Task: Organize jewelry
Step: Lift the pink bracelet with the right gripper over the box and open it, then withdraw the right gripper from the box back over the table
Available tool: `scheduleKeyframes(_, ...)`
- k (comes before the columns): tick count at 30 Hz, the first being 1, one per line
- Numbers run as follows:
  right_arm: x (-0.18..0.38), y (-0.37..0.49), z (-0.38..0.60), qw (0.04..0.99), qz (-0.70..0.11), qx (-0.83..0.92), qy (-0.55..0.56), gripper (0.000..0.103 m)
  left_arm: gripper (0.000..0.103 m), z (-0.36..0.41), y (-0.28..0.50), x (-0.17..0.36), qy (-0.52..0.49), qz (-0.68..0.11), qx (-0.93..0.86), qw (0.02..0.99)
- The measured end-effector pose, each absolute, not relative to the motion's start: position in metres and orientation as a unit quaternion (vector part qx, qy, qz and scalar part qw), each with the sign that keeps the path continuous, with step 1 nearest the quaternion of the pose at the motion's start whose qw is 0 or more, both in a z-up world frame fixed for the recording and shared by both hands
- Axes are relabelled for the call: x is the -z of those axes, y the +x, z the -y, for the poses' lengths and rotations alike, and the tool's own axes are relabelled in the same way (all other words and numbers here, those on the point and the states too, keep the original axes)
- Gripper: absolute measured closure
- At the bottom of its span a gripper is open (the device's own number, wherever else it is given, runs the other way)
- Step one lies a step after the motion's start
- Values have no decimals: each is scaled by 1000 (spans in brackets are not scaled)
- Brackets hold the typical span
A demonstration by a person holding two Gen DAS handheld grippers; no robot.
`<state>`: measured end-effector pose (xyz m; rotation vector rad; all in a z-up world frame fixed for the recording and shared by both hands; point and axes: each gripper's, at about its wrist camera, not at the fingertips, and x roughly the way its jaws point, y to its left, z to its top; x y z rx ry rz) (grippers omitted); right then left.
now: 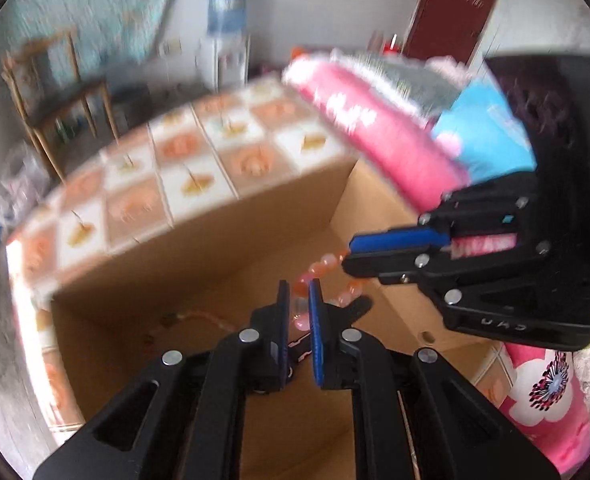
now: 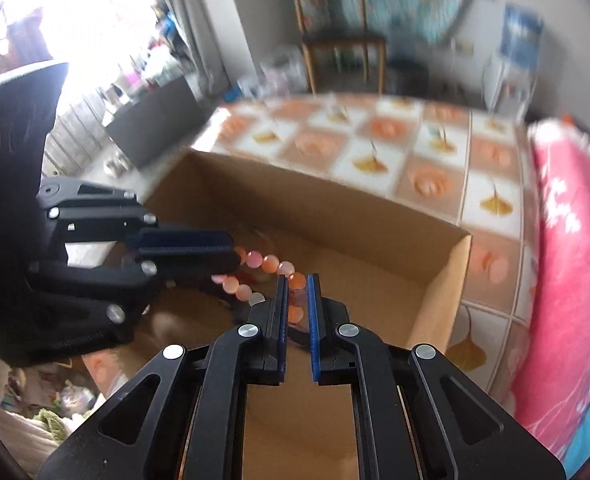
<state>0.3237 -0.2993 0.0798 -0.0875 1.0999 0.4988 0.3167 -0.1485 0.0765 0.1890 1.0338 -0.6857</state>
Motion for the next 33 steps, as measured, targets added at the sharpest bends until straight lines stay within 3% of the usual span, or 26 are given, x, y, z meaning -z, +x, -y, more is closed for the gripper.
scheduleKeyframes(11,-34,348,289,782,-567,-211,-150,93,93,176,381,-2,74,-596,290,745)
scheduleKeyframes(12,-36,347,289,784,-563,-210,-153,92,92,177,382,1,76,-598,286,745)
scheduleKeyframes(13,-39,346,289,788,-558,-210,-155,88,82,176,384,4,73,-603,281,743)
scheduleKeyframes(14,-43,344,291,792,-552,-210,-152,87,74,174,386,6,65,-608,280,740)
scheduleKeyframes(15,-45,345,293,795,-550,-211,-147,88,73,172,385,4,60,-607,280,741)
scheduleKeyframes(19,-65,336,311,815,-529,-214,-106,87,72,163,383,-9,64,-595,258,759)
scheduleKeyframes(22,-93,317,330,834,-502,-219,-62,81,72,151,373,-36,61,-573,250,778)
scheduleKeyframes(27,-154,244,359,879,-421,-225,3,63,52,121,320,-110,78,-489,254,831)
scheduleKeyframes(32,-183,152,370,906,-352,-233,33,52,17,71,215,-171,77,-388,263,880)
scheduleKeyframes(33,-184,130,369,910,-340,-234,35,51,15,64,200,-174,75,-378,261,885)
